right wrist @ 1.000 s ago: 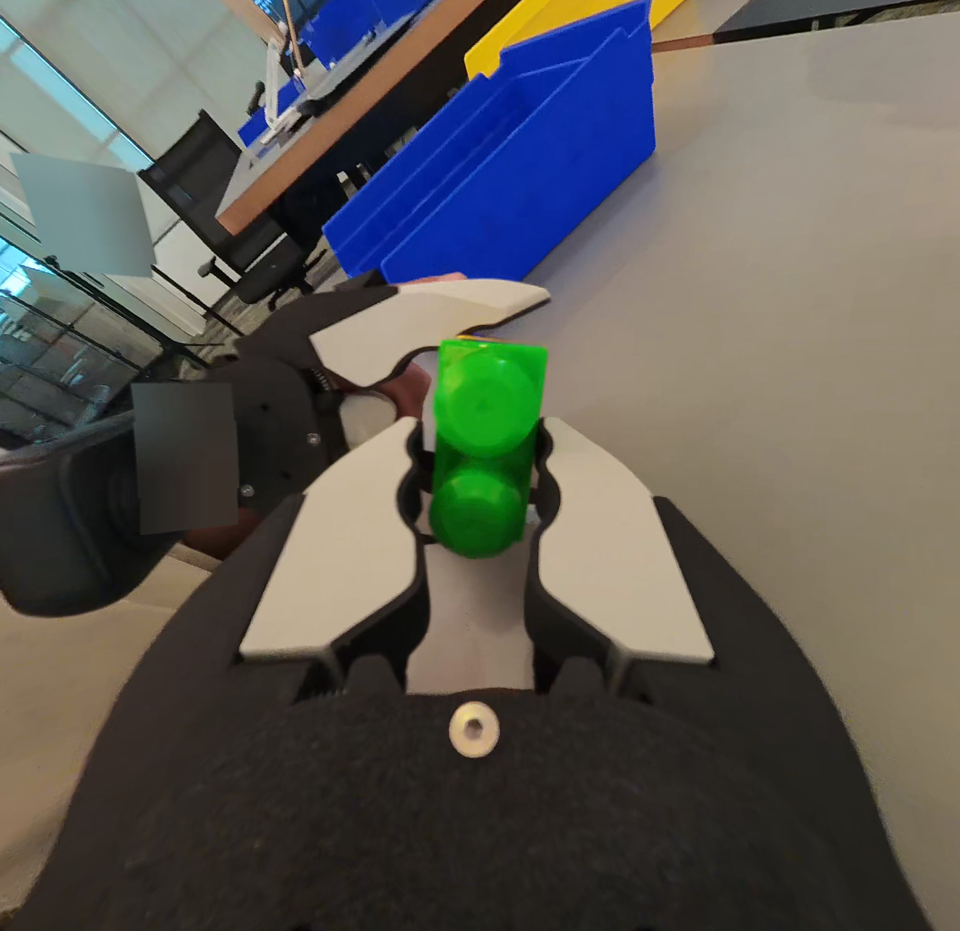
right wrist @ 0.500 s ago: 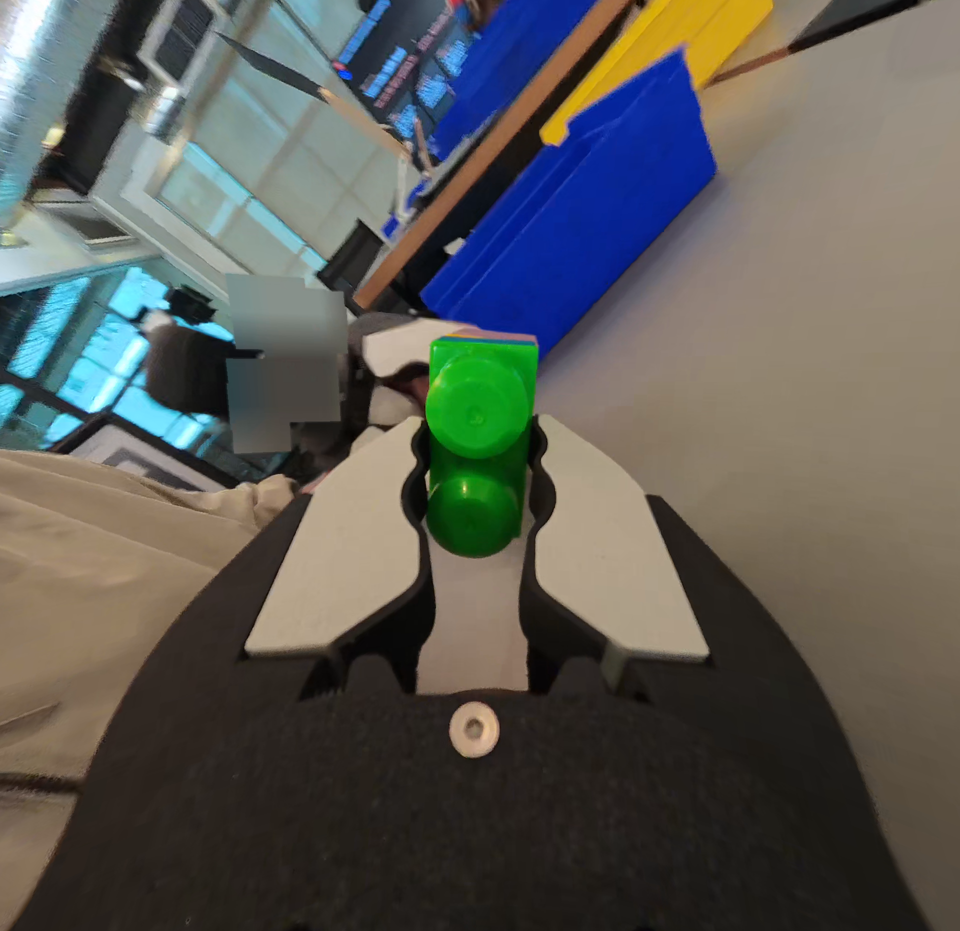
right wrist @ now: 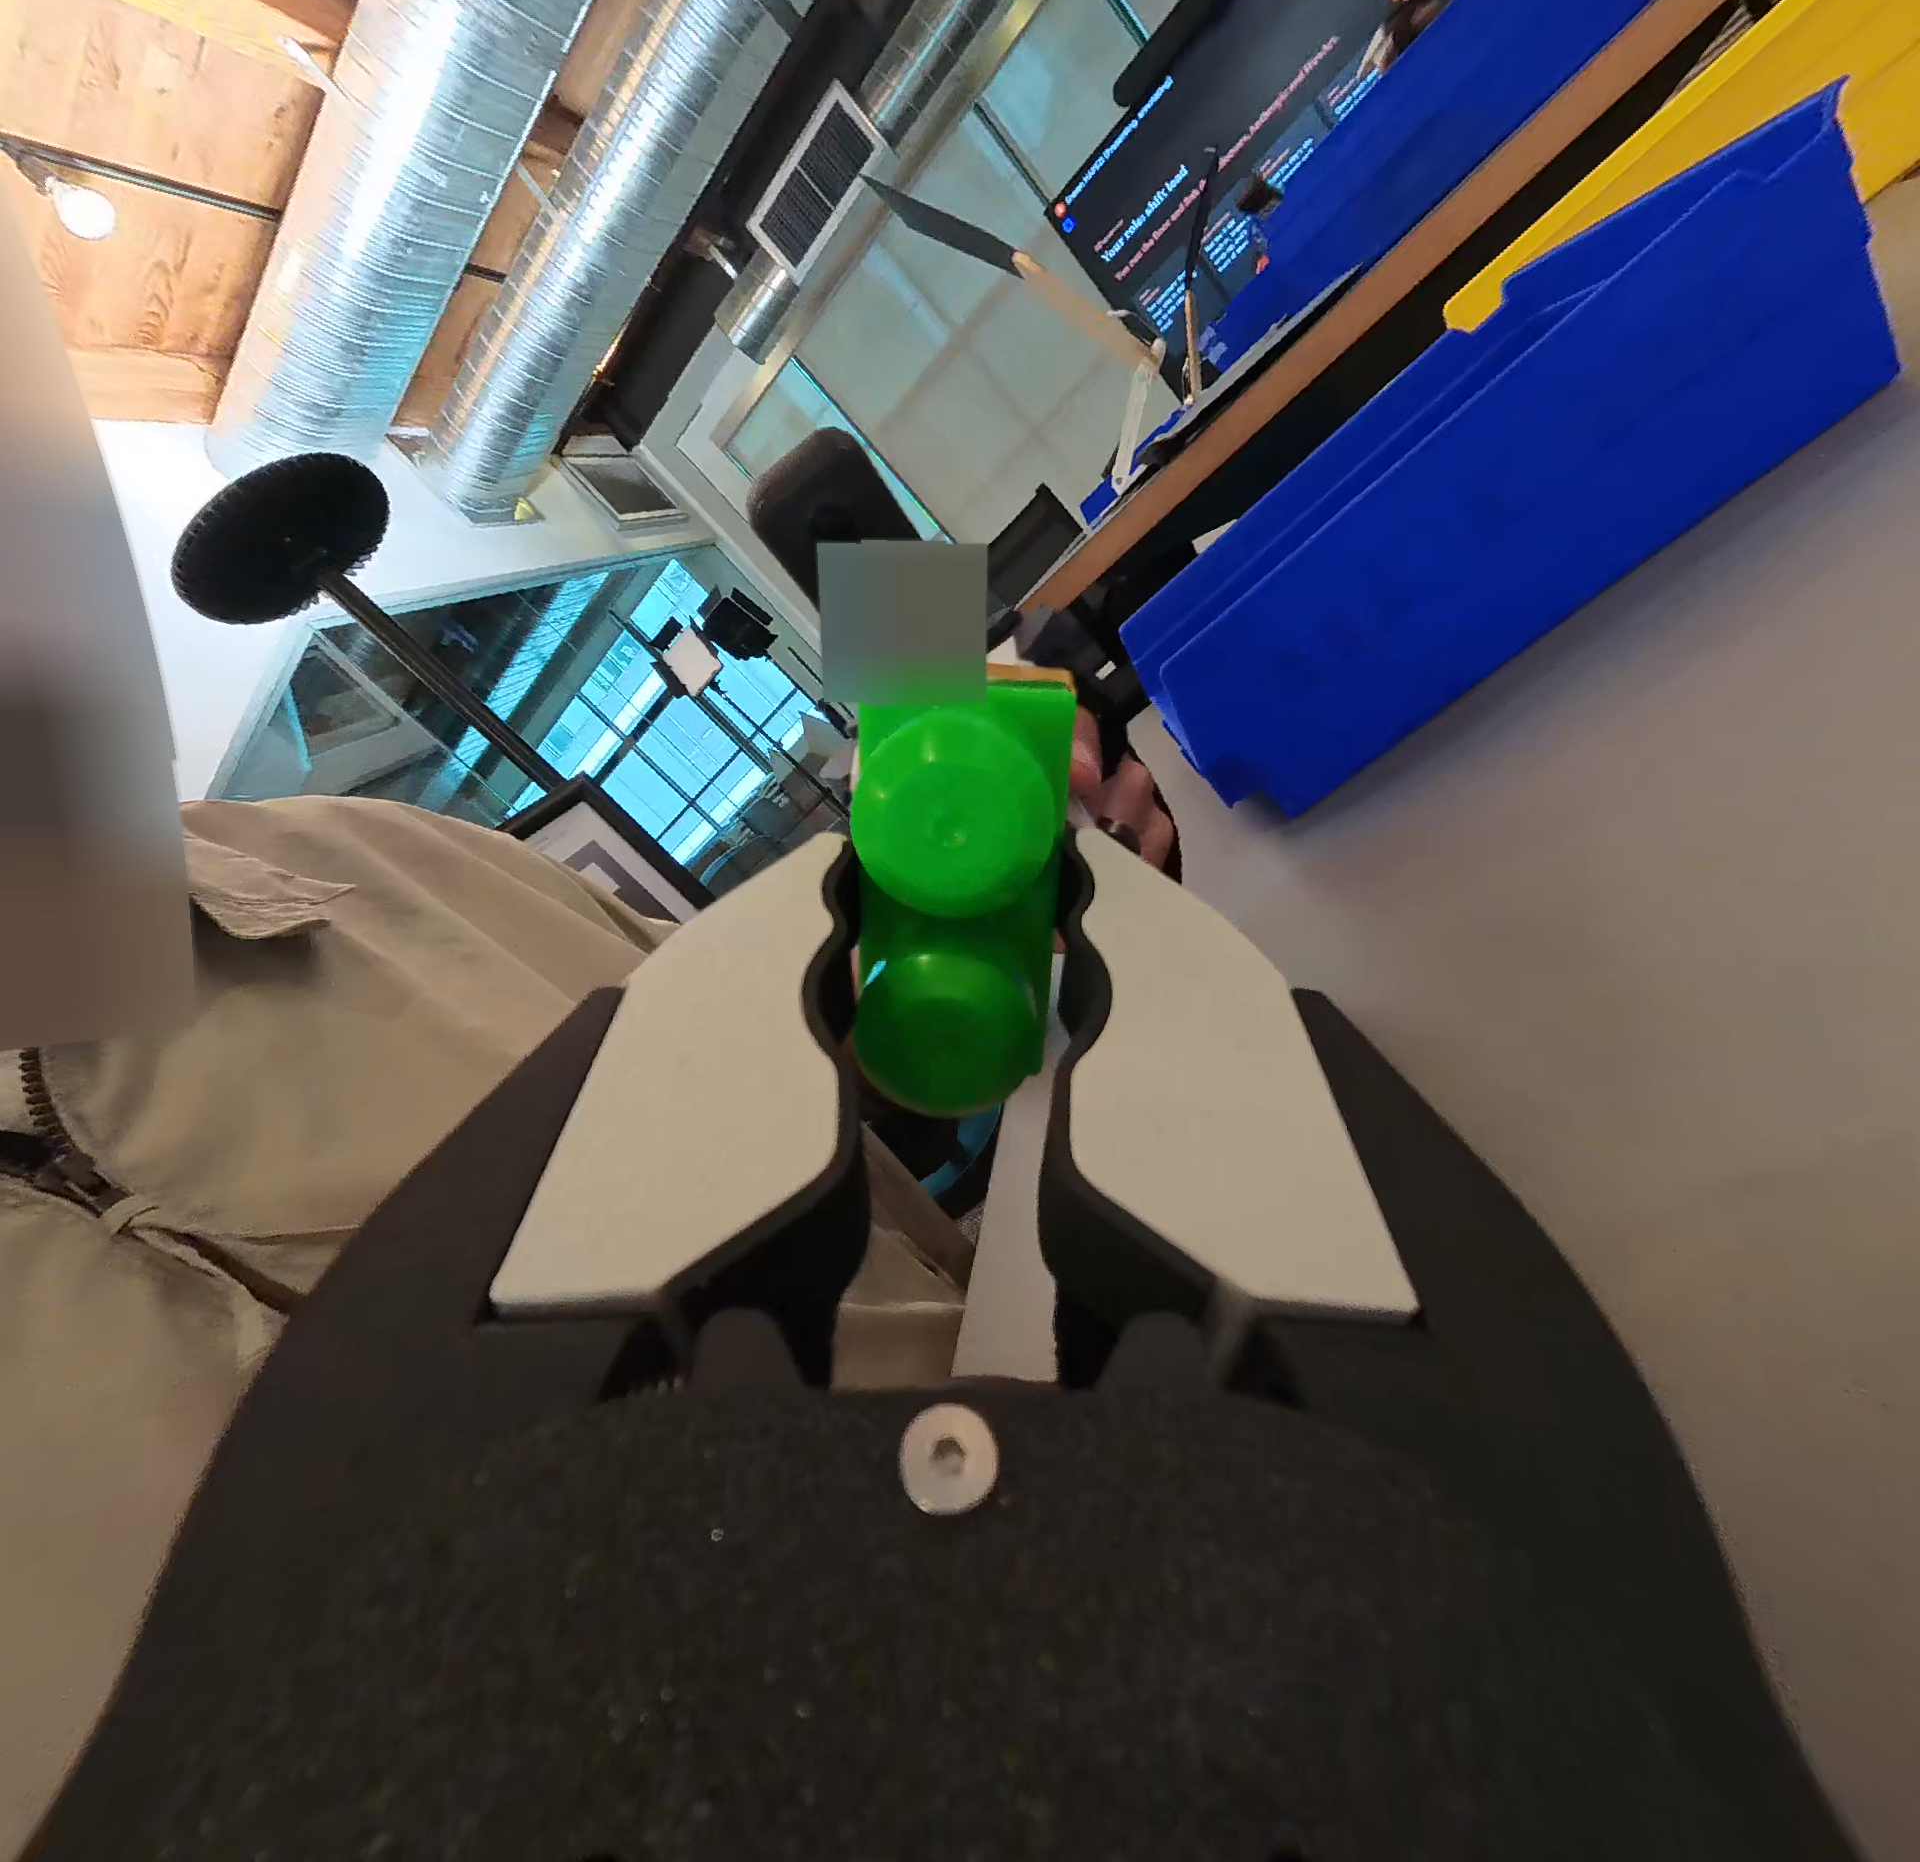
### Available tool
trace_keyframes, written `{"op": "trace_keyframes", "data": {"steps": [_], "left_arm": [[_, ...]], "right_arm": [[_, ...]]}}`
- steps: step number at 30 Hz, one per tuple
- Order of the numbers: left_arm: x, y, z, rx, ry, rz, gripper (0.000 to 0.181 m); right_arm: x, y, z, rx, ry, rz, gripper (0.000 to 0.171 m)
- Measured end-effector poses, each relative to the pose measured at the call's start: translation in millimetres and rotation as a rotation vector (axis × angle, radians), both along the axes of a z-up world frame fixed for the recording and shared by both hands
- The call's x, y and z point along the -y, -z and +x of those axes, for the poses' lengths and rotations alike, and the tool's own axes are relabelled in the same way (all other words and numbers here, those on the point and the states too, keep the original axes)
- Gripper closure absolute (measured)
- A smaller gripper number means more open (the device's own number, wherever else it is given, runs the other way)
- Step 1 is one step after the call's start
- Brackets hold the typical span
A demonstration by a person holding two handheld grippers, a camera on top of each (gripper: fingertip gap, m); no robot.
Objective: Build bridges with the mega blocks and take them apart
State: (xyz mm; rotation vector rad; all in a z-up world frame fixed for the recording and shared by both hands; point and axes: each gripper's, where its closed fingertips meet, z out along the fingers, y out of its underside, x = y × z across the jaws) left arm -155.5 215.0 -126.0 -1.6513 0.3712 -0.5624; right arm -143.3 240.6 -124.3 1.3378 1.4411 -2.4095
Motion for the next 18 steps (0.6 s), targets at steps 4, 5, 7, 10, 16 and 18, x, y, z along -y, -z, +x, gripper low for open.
{"op": "trace_keyframes", "data": {"steps": [4,5,7,10,16,18], "left_arm": [[0.0,-2.2,2.6,-0.004,0.006,0.021,0.181],[1.1,-2.8,3.7,-0.002,0.016,0.024,0.181],[1.1,-1.1,3.6,-0.012,0.018,0.016,0.181],[0.7,2.0,3.0,-0.027,0.024,0.001,0.181],[0.8,-0.1,-1.8,-0.007,0.005,0.022,0.181],[0.9,0.6,-1.5,-0.023,0.005,0.016,0.181]], "right_arm": [[0.2,1.5,1.0,0.009,-0.010,0.011,0.135],[1.0,1.6,1.9,0.008,-0.016,0.014,0.135],[1.6,3.5,2.3,0.014,-0.022,0.019,0.135],[1.5,7.5,2.1,0.025,-0.028,0.016,0.135],[4.3,8.7,-0.6,0.036,-0.030,0.013,0.135],[4.3,9.5,-0.7,0.038,-0.032,0.014,0.135]]}}
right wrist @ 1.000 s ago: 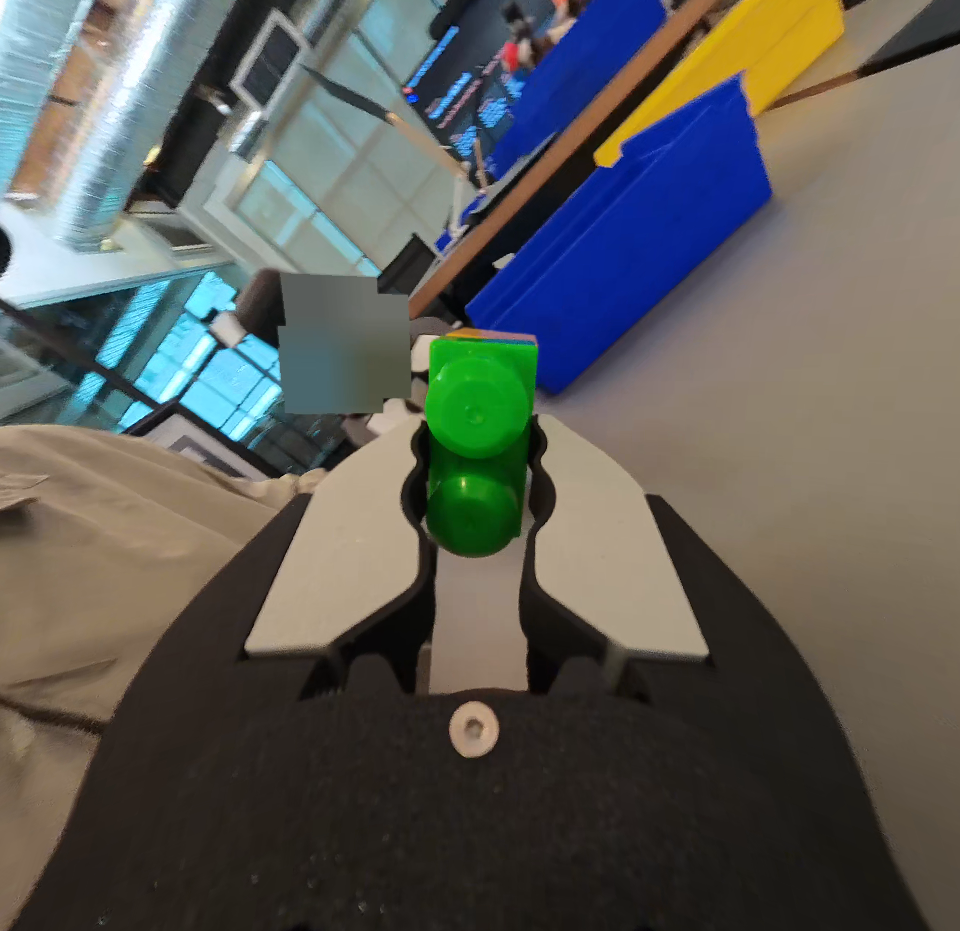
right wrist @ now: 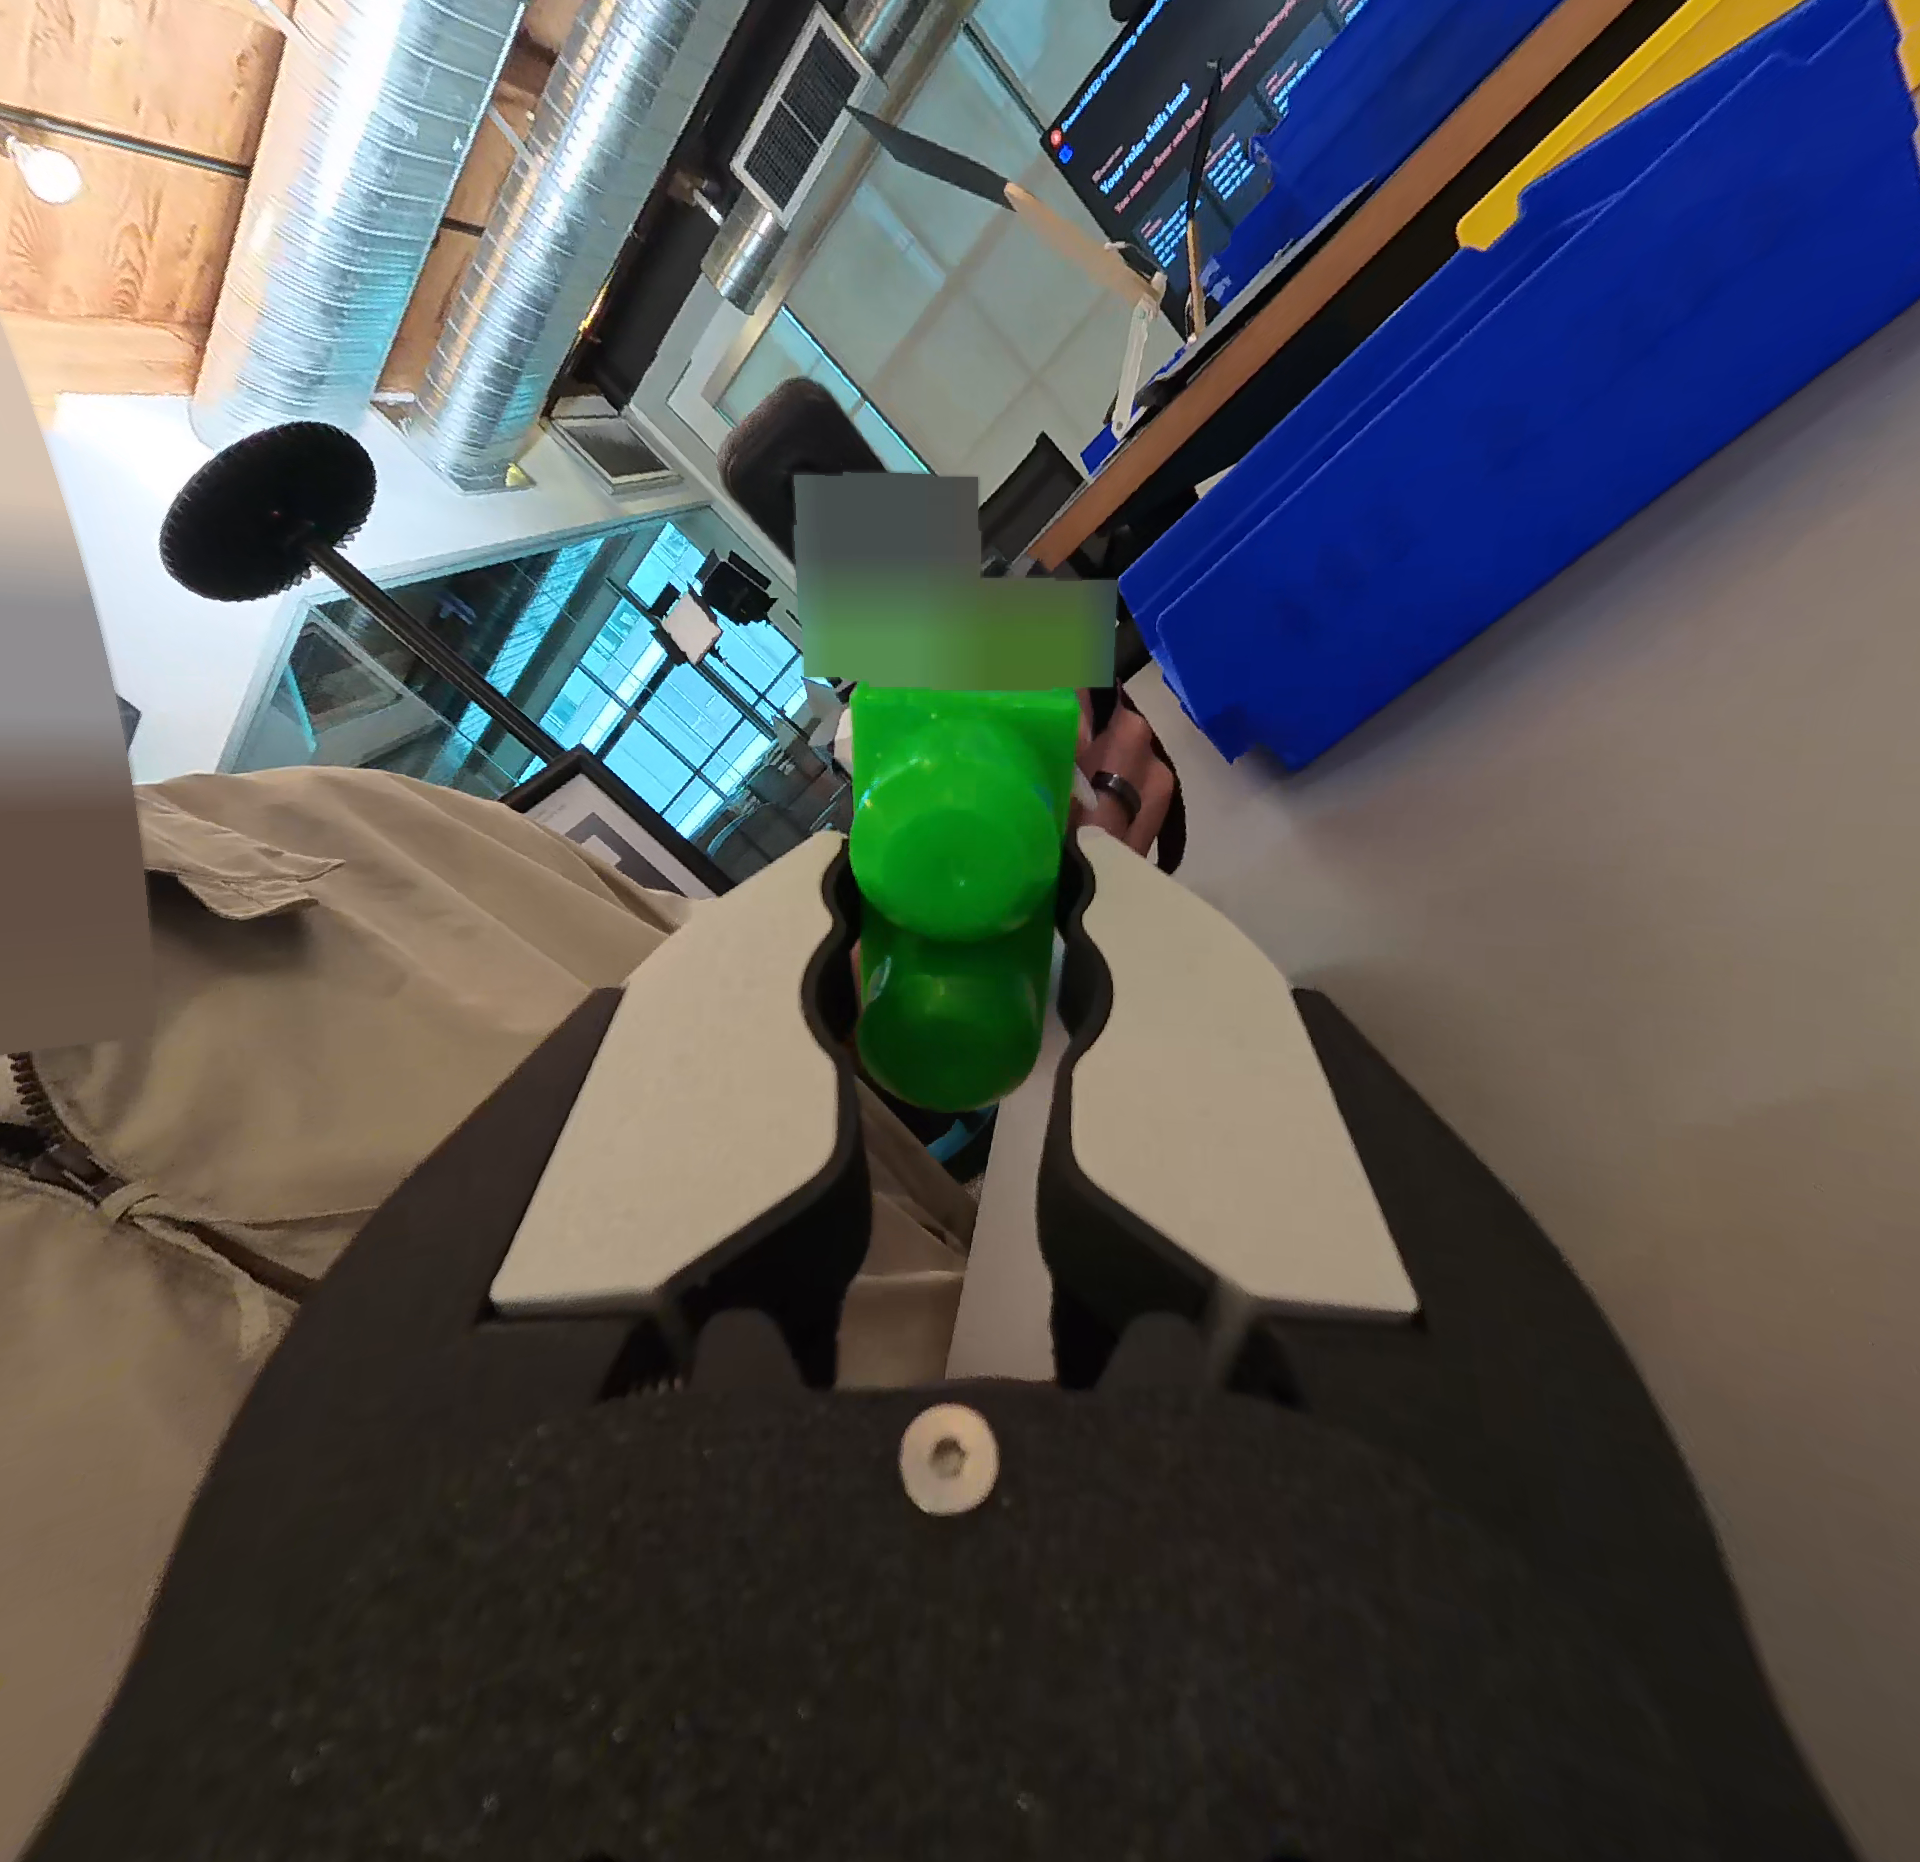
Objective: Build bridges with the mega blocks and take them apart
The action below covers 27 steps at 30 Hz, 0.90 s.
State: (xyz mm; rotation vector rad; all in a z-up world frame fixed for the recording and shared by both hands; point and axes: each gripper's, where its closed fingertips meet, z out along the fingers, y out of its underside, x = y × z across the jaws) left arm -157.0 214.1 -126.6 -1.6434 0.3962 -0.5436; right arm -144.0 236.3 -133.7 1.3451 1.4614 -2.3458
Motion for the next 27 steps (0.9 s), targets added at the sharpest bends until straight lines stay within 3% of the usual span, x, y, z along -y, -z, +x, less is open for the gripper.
{"op": "trace_keyframes", "data": {"steps": [8,27], "left_arm": [[5.7,-3.7,-22.8,-0.023,-0.046,-0.014,0.181],[-1.6,2.6,-1.9,-0.060,0.021,-0.006,0.181]], "right_arm": [[3.6,2.1,1.9,0.012,-0.015,0.048,0.136],[21.1,0.5,0.4,0.047,-0.079,0.044,0.135]]}}
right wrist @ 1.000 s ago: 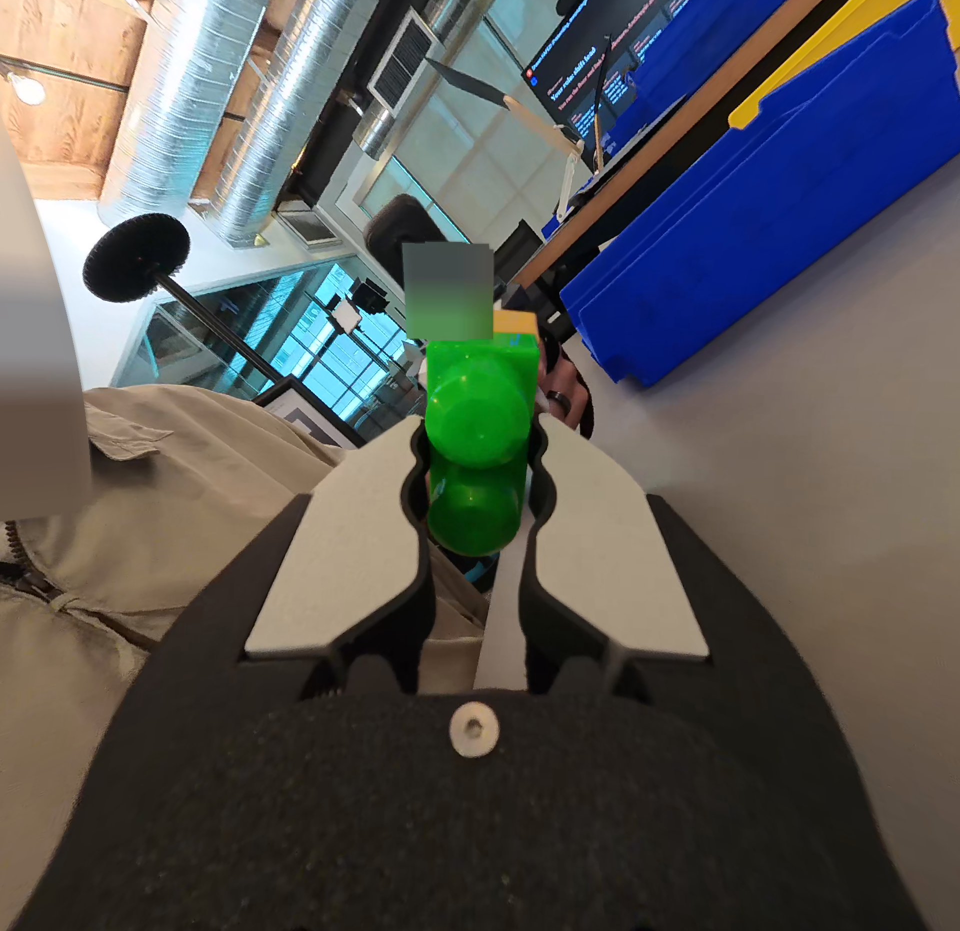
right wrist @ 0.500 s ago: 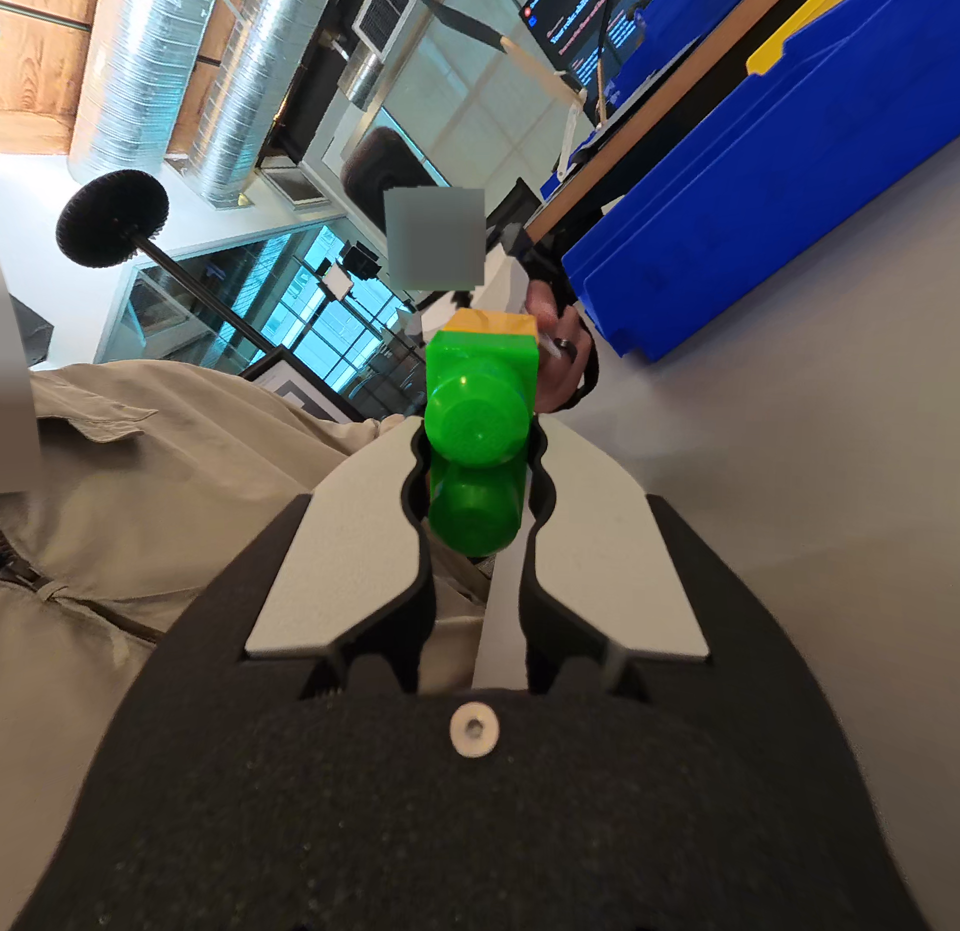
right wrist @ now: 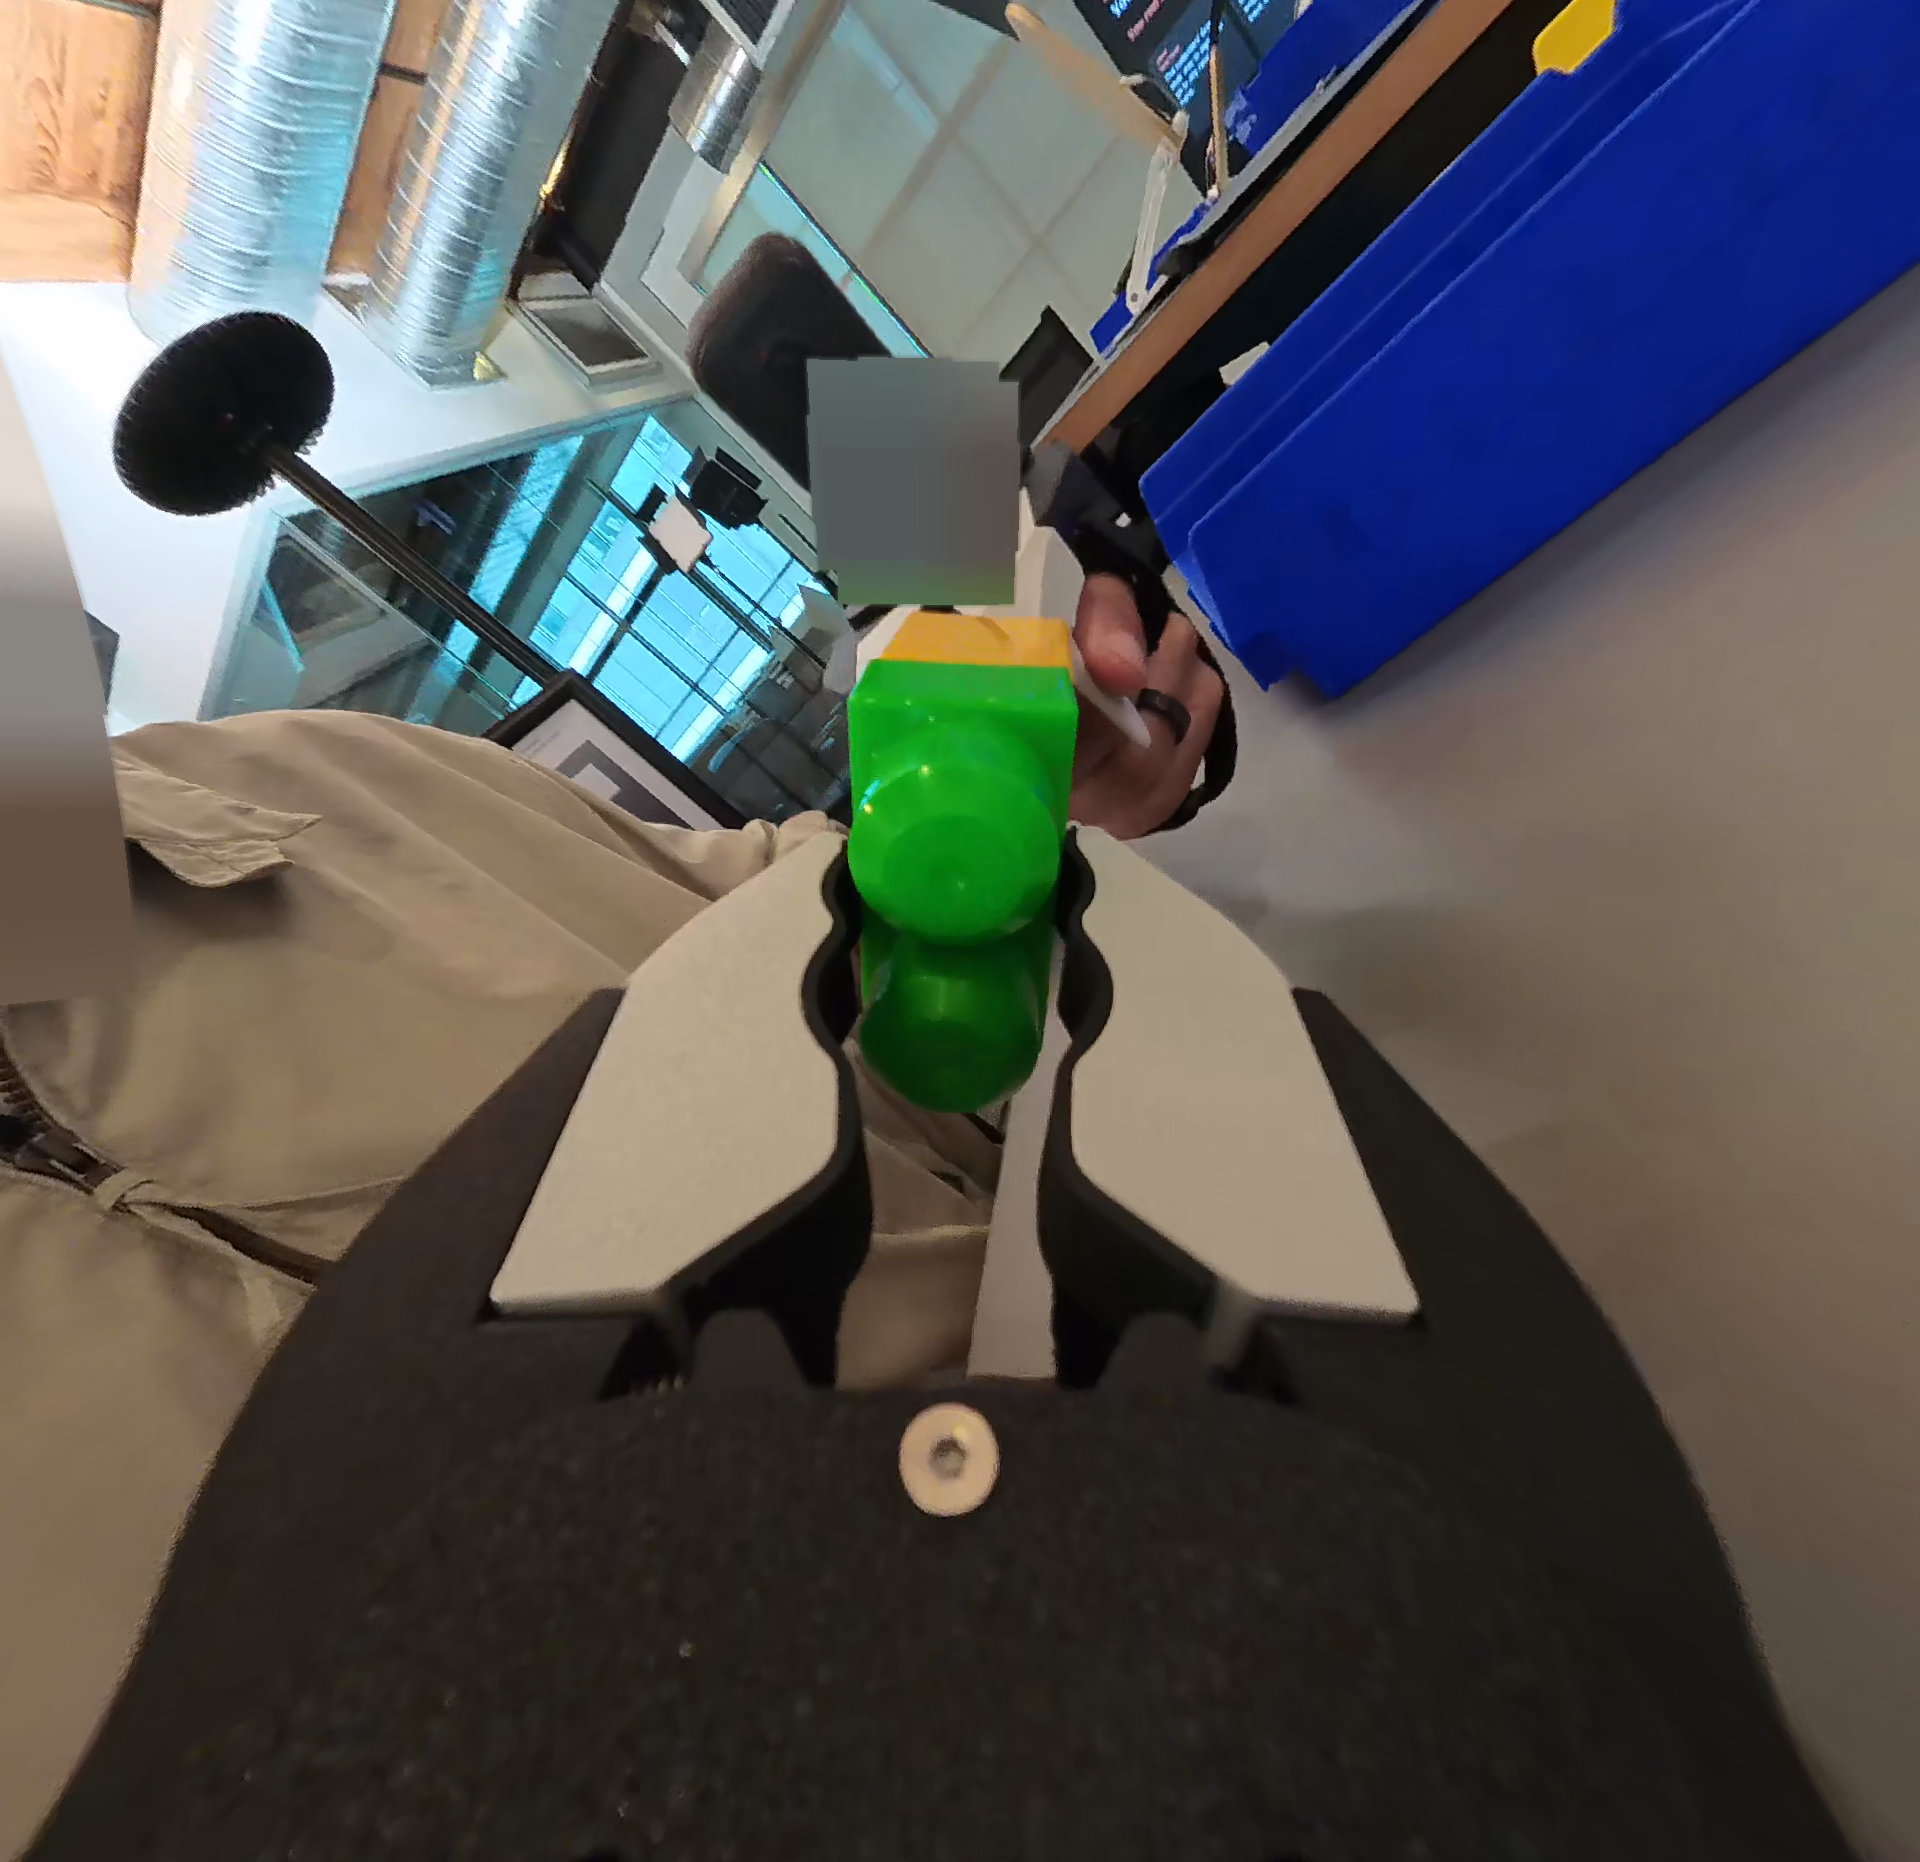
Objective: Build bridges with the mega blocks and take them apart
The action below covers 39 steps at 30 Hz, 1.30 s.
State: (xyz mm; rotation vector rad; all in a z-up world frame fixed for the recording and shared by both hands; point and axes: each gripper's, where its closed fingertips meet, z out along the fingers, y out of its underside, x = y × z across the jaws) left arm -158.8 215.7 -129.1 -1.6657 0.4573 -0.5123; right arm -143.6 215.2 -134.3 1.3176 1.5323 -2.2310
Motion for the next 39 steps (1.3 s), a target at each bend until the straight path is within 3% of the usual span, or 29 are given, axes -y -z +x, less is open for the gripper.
{"op": "trace_keyframes", "data": {"steps": [2,13,18,39], "left_arm": [[-1.4,-11.6,-1.3,0.081,0.006,0.039,0.181],[1.1,-8.2,-26.3,0.013,-0.094,0.019,0.181],[12.1,6.1,-6.9,-0.068,-0.015,-0.039,0.181],[7.3,12.7,22.1,0.003,0.084,-0.014,0.181]], "right_arm": [[0.1,-6.2,-2.1,-0.012,-0.003,-0.059,0.135],[-12.9,-0.7,-2.9,0.007,0.052,-0.023,0.135],[-13.1,-0.1,-1.6,0.024,0.040,-0.046,0.135],[-9.7,-6.7,-1.6,0.018,0.041,-0.090,0.135]]}}
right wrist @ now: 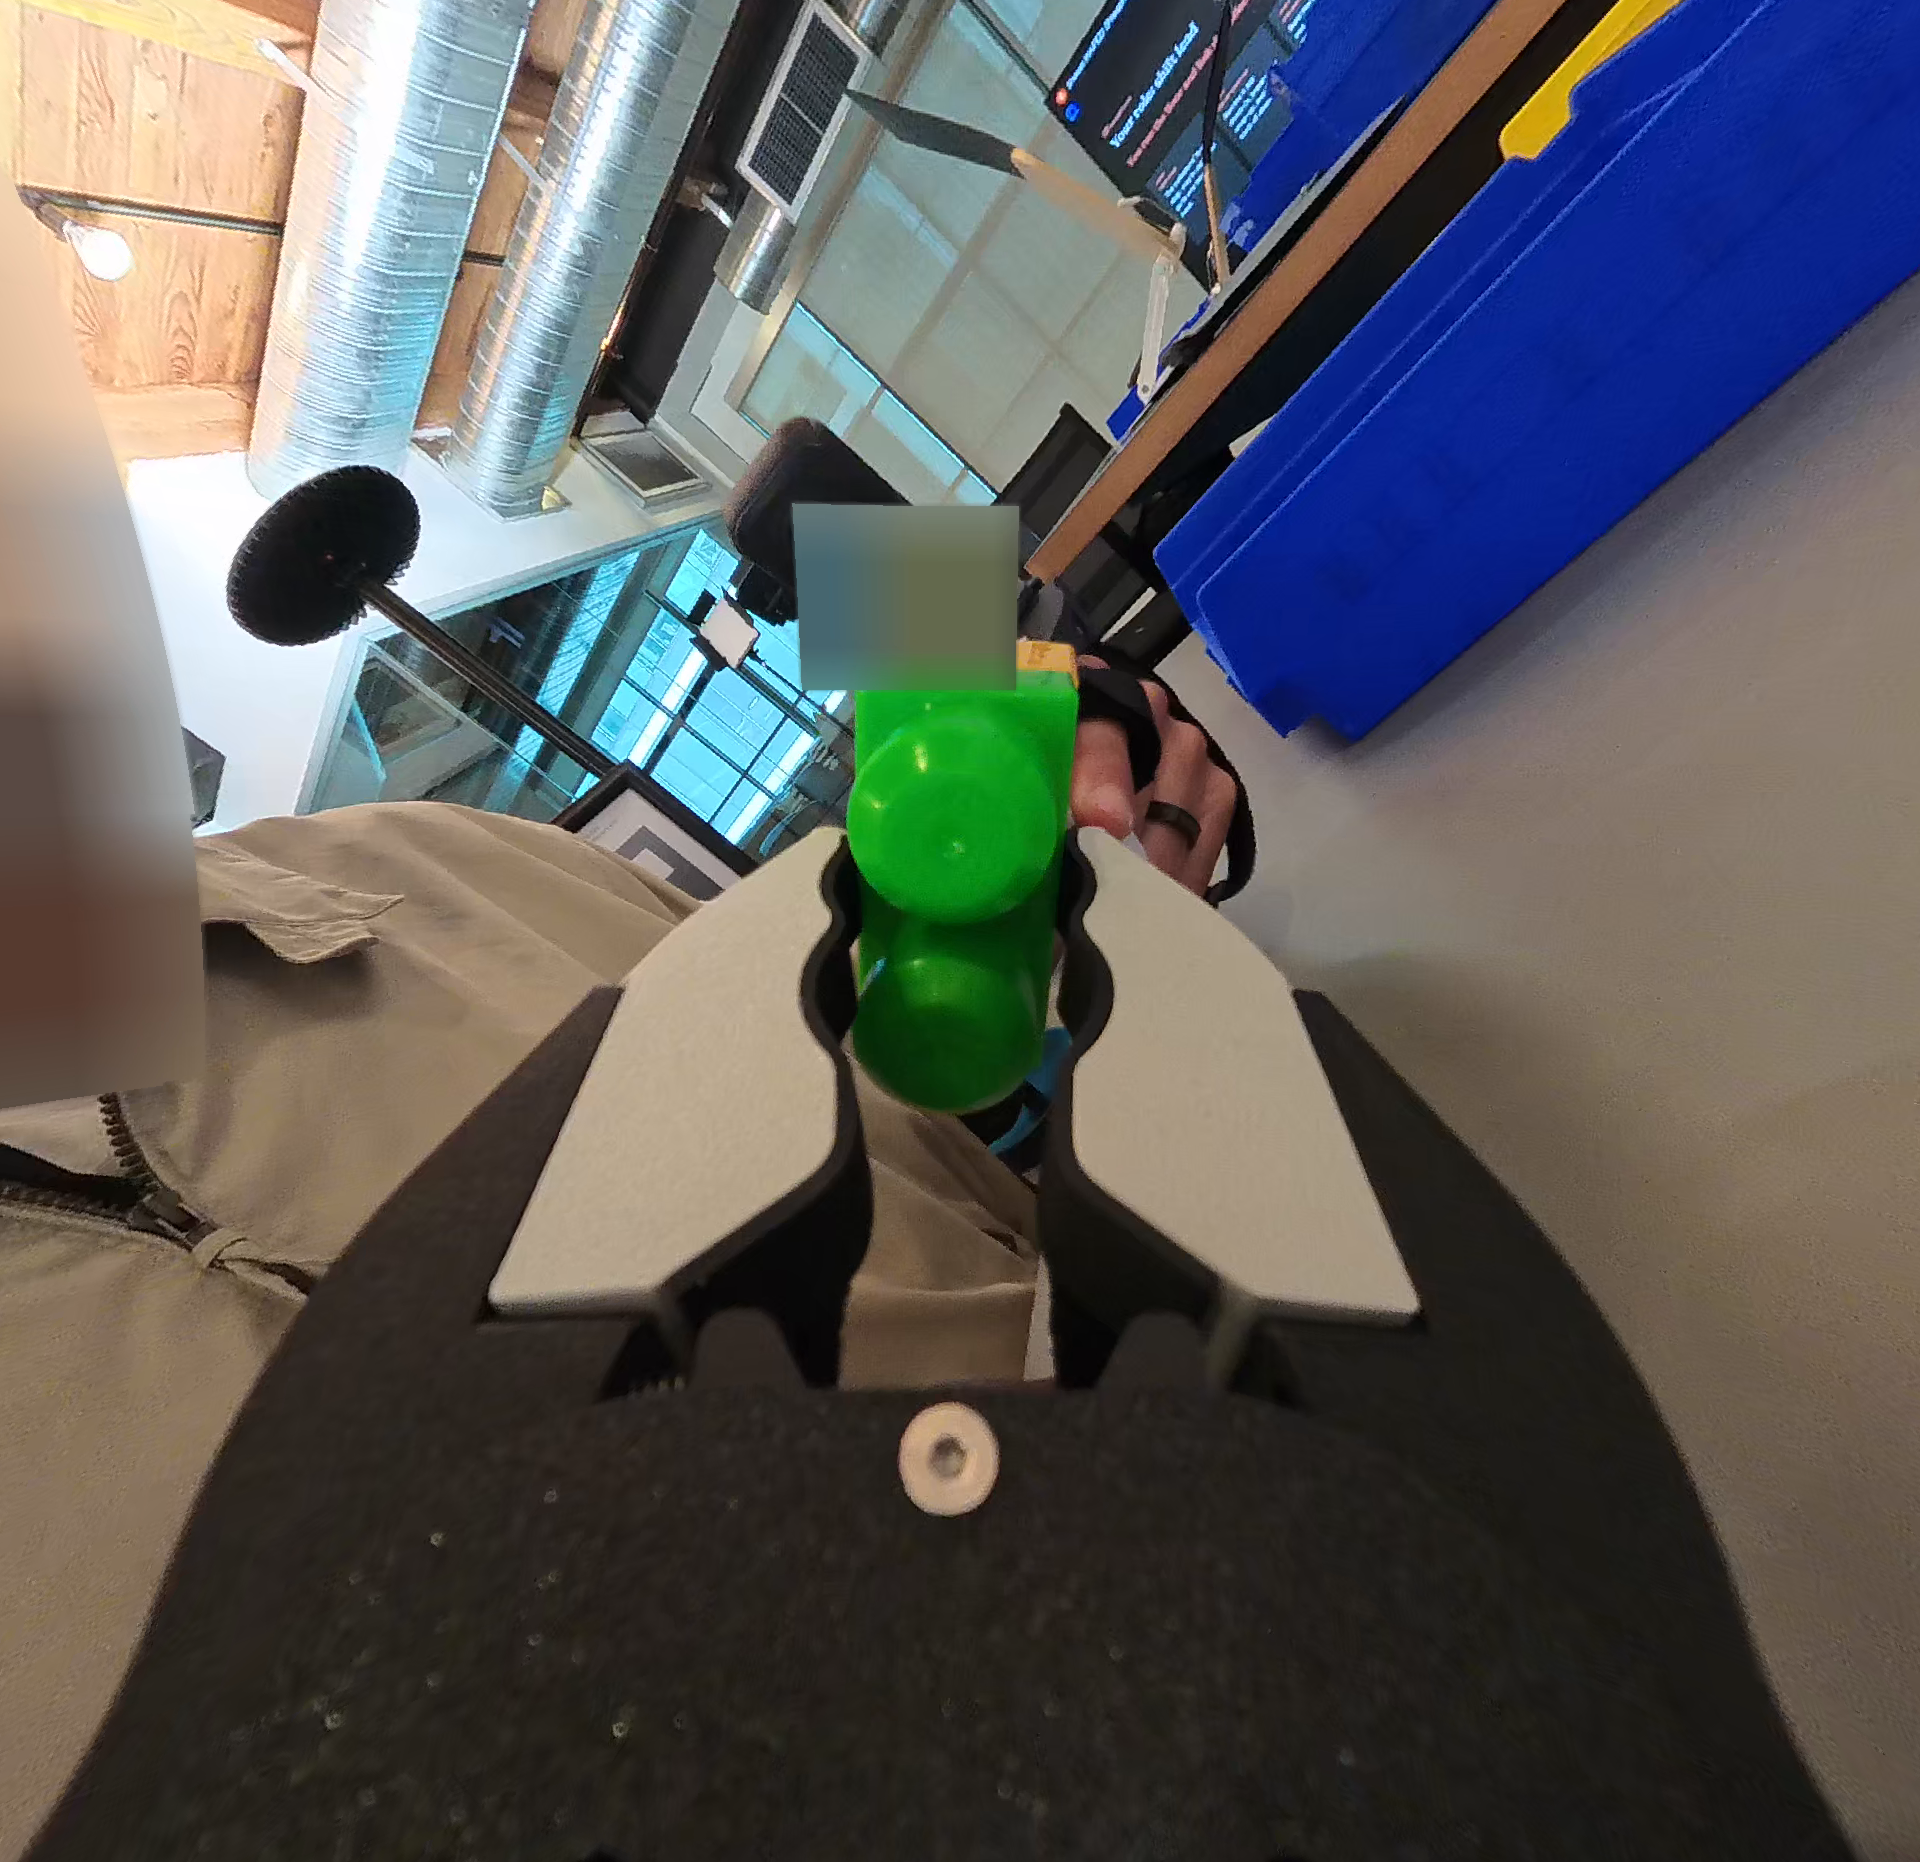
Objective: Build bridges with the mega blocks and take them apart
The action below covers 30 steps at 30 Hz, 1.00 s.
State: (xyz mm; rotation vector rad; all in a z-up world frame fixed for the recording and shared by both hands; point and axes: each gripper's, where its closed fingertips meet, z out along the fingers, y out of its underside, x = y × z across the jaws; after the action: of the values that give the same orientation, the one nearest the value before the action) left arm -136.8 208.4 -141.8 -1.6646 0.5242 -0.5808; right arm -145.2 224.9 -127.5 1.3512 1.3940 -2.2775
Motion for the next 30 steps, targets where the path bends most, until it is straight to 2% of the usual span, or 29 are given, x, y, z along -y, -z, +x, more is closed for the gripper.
{"op": "trace_keyframes", "data": {"steps": [9,14,17,20,30], "left_arm": [[3.5,5.5,-3.2,-0.018,-0.013,-0.024,0.181],[11.6,-10.5,-18.6,0.015,-0.053,0.019,0.181],[8.7,-17.8,-32.2,0.040,-0.089,0.032,0.181],[7.3,-17.7,-22.3,0.049,-0.040,0.031,0.181],[6.6,-22.2,-16.6,0.099,-0.033,0.068,0.181]], "right_arm": [[-0.1,0.5,-1.6,0.003,0.004,0.040,0.135],[-12.1,-0.7,1.4,-0.001,0.030,0.048,0.135],[0.5,3.1,7.7,0.001,-0.025,0.100,0.135],[13.6,3.3,8.9,-0.001,-0.062,0.131,0.135],[26.3,7.8,8.7,0.016,-0.104,0.129,0.135]]}}
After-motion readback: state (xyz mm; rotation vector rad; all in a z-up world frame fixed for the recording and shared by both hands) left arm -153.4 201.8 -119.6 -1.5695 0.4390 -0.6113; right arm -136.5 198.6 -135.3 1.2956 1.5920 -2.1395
